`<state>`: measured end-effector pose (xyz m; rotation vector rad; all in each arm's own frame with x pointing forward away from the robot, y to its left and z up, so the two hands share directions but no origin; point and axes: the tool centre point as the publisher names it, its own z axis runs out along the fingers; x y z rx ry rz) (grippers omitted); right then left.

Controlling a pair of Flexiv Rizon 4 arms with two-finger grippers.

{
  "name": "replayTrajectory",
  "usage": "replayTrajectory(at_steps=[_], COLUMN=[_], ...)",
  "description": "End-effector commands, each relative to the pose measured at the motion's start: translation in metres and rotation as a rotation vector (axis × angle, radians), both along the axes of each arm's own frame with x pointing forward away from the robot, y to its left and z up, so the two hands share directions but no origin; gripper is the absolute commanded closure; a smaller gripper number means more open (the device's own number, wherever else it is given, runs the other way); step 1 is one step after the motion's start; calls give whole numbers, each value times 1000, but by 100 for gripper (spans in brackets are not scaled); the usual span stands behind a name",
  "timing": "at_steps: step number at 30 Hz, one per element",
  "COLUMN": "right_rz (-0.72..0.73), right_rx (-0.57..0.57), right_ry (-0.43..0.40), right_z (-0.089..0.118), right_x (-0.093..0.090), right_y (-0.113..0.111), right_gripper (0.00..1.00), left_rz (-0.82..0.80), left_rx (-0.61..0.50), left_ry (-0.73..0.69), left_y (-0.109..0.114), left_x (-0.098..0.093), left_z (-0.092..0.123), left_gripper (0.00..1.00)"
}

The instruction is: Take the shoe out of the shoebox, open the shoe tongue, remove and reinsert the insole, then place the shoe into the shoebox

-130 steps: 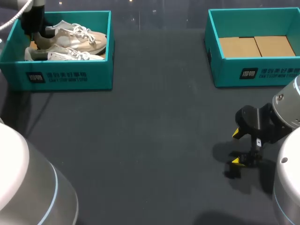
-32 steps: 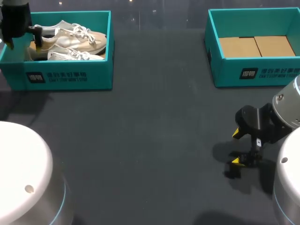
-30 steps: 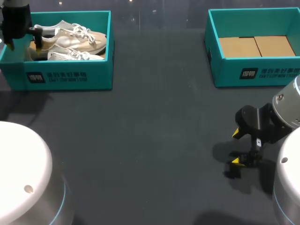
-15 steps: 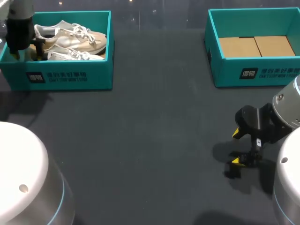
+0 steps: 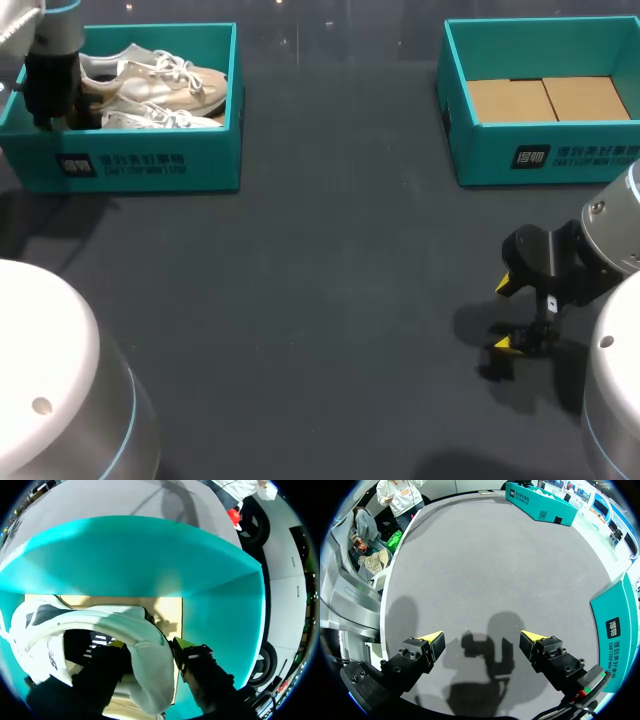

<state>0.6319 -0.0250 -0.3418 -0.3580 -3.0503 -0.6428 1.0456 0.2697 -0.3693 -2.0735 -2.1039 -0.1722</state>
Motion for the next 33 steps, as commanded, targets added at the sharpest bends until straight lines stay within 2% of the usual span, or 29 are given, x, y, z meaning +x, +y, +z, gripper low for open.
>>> replayTrajectory(at_steps=[1, 3, 4, 5, 12, 25, 33], right_rz=[-1, -1, -1, -1, -1, -1, -1], right_rx=[-1, -1, -1, -1, -1, -1, -1], right_ry=[-2, -2, -2, -2, -2, -2, -2], right_z=[1, 1, 1, 1, 1, 1, 1], right_x=[-2, -2, -2, -2, -2, -2, -2], right_y=[0, 0, 0, 0, 0, 0, 0], right_gripper=[0, 0, 0, 0, 0, 0, 0], left_rz=[1, 0, 0, -1, -22, -112, -126], left_rx=[-4, -6, -6, -6, -8, -34, -69], left_ry=[13, 16, 18, 20, 19, -11, -30], left_y=[2, 3, 4, 5, 11, 23, 22], left_x=[5, 5, 5, 5, 4, 4, 7], left_z=[-5, -5, -5, -5, 0, 32, 65], left_gripper=[58, 71, 91, 100, 100, 100, 100])
